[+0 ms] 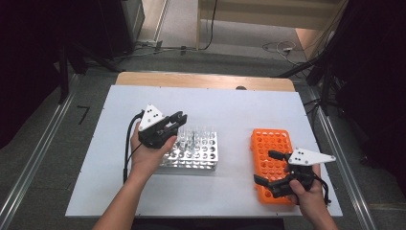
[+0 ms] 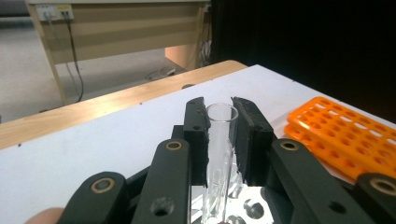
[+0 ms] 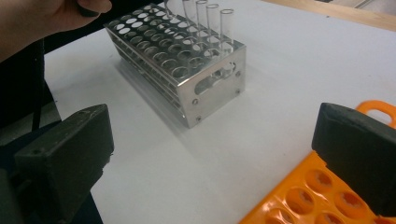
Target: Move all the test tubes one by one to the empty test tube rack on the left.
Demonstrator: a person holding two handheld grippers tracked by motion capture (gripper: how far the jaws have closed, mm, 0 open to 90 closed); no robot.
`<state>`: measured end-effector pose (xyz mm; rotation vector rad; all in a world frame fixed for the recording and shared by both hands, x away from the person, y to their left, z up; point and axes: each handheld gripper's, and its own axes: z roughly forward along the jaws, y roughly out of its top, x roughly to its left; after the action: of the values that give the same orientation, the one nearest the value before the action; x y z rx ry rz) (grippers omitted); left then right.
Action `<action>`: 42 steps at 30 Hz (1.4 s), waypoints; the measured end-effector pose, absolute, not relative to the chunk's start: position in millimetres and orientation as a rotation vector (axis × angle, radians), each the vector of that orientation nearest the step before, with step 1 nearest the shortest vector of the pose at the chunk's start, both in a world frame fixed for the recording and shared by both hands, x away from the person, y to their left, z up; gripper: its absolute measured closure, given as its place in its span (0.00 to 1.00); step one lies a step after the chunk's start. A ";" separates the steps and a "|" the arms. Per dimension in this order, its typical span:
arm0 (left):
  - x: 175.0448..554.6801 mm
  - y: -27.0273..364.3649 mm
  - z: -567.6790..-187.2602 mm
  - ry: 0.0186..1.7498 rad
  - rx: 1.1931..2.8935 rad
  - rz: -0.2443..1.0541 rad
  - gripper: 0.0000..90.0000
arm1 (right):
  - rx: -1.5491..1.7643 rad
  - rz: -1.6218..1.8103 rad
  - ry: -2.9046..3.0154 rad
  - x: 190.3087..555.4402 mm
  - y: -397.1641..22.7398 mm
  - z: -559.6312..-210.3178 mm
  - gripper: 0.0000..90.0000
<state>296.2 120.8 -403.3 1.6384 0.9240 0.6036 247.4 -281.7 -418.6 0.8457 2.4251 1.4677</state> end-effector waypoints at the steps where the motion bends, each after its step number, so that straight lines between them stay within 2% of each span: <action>1: 297.8 120.9 -404.6 0.932 1.640 0.606 0.85 | 0.853 1.472 2.415 247.8 -283.5 -418.6 0.00; 19: 309.6 116.2 -429.1 1.000 1.720 0.590 0.84 | 0.884 1.487 2.389 251.1 -290.8 -417.7 0.00; 33: 309.9 117.9 -434.2 1.019 1.758 0.557 0.82 | 0.896 1.489 2.379 252.4 -292.4 -418.0 0.00; 38: 306.9 120.1 -431.0 1.030 1.741 0.531 0.75 | 0.896 1.483 2.378 253.0 -293.1 -418.3 0.00; 42: 301.4 122.0 -427.2 1.026 1.724 0.499 0.60 | 0.901 1.483 2.373 253.6 -294.1 -418.6 0.00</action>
<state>301.4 122.0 -427.2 1.7239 1.0262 0.4991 253.6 -294.1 -418.6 0.9009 2.3733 1.4829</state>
